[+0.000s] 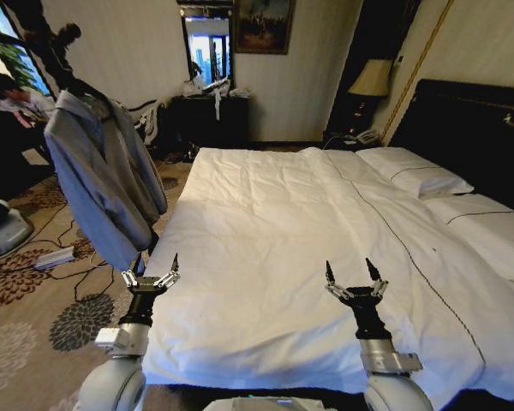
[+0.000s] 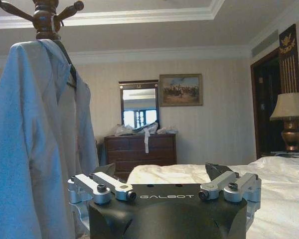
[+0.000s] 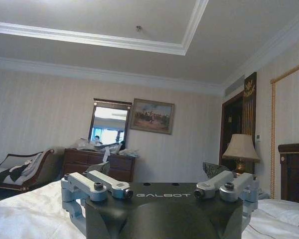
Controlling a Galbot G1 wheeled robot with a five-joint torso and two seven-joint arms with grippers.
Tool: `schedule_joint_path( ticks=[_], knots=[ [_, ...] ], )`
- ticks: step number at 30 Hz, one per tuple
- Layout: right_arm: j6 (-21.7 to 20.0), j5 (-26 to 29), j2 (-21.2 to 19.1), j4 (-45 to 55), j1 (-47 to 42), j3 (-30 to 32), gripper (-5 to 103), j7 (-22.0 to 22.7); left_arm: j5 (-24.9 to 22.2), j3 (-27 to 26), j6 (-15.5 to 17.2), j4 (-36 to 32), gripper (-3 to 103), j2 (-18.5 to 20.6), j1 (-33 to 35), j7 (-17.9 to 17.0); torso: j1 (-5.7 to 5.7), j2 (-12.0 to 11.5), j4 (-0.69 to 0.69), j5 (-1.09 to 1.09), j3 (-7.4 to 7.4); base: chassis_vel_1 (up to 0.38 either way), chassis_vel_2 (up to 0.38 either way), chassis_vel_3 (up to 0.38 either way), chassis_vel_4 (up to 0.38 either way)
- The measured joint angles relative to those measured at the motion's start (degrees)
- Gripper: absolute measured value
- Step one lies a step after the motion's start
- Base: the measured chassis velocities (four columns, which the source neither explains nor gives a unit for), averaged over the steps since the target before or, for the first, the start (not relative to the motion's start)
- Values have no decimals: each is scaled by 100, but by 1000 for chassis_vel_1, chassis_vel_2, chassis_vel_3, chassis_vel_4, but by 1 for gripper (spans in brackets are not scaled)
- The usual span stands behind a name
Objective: Pick up the clothes from the bed and hang them on the clothes hanger.
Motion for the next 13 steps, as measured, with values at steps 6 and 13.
schedule_joint_path(
  ticks=[6, 13],
  knots=[
    [0, 0, 0, 0, 0, 0, 100, 0, 0, 0, 0, 0, 100, 0, 0, 0, 0, 0, 0, 0, 0, 0, 0, 0, 0],
    [0, 0, 0, 0, 0, 0, 100, 0, 0, 0, 0, 0, 100, 0, 0, 0, 0, 0, 0, 0, 0, 0, 0, 0, 0]
  ],
)
